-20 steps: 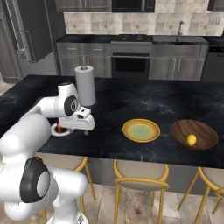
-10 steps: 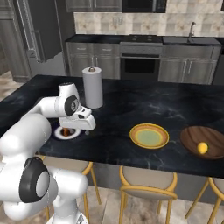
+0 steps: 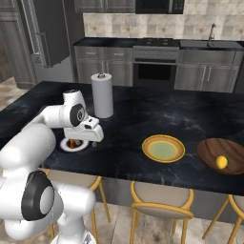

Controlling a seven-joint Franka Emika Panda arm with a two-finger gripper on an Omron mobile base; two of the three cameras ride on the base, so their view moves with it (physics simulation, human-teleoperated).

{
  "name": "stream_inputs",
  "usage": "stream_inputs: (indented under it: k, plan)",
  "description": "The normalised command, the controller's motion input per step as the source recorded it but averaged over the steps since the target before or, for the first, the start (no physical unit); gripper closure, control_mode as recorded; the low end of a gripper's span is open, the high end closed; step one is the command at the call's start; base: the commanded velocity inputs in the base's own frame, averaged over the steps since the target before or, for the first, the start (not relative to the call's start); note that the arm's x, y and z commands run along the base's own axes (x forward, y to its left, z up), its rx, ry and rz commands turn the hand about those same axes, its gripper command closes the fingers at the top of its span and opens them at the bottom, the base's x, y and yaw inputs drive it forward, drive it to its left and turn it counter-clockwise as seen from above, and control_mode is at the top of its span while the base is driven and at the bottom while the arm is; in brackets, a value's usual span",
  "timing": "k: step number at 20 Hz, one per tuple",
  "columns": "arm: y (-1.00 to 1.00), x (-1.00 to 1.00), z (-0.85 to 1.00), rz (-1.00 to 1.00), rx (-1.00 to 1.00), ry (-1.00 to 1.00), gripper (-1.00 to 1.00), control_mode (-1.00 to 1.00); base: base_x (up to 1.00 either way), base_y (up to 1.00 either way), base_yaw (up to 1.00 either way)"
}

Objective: Pick the chicken drumstick and lemon from their plates and place them in the bowl. Then put the bowl in the fridge.

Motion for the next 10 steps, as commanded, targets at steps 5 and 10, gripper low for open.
stream_inputs:
  k: [5, 10]
  plan:
    - [0.00, 0.00, 0.00, 0.00, 0.00, 0.00, -1.00, 1.00, 0.00, 0.00, 0.00]
    - [0.00, 0.00, 0.00, 0.00, 0.00, 0.00, -1.00, 1.00, 0.00, 0.00, 0.00]
